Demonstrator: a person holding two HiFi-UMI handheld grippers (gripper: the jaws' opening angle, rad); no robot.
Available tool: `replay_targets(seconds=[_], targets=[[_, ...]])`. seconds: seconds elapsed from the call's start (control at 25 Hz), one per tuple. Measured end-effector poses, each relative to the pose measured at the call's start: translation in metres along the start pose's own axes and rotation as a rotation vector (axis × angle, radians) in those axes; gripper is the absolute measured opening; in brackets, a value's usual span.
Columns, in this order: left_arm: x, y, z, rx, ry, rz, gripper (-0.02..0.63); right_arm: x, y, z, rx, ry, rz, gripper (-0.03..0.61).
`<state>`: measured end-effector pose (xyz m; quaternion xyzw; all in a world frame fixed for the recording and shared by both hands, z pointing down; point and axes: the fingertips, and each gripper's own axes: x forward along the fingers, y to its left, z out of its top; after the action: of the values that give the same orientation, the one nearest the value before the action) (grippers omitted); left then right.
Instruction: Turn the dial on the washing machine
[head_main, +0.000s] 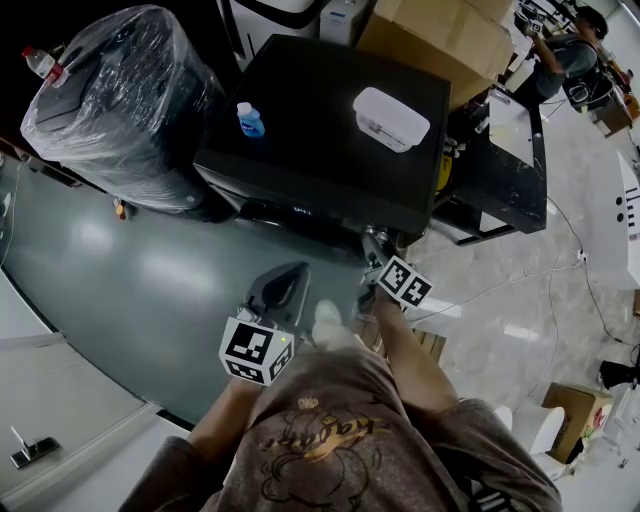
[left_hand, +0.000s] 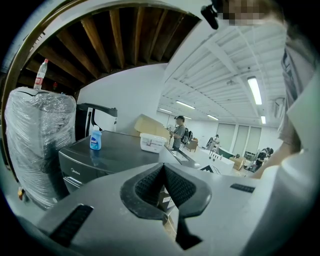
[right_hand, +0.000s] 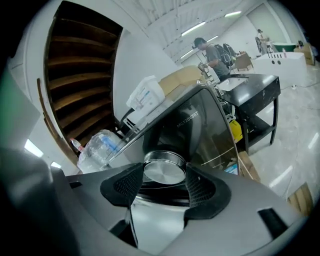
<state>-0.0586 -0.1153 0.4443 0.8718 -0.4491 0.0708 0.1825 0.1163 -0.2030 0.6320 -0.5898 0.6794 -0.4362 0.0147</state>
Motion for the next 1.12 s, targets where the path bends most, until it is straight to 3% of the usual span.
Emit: replay_targets(seconds=[0.92, 1.12], targets=[[0.002, -0.001, -0.006, 0.002, 0.022, -0.013, 0.0, 0.001, -0.005, -0.001, 0.364, -0.089, 0.163, 0.259], [0.002, -0.001, -0.01, 0.002, 0.035, -0.016, 0.0, 0.002, -0.007, -0.002, 0.501, -0.129, 0.21, 0.259]])
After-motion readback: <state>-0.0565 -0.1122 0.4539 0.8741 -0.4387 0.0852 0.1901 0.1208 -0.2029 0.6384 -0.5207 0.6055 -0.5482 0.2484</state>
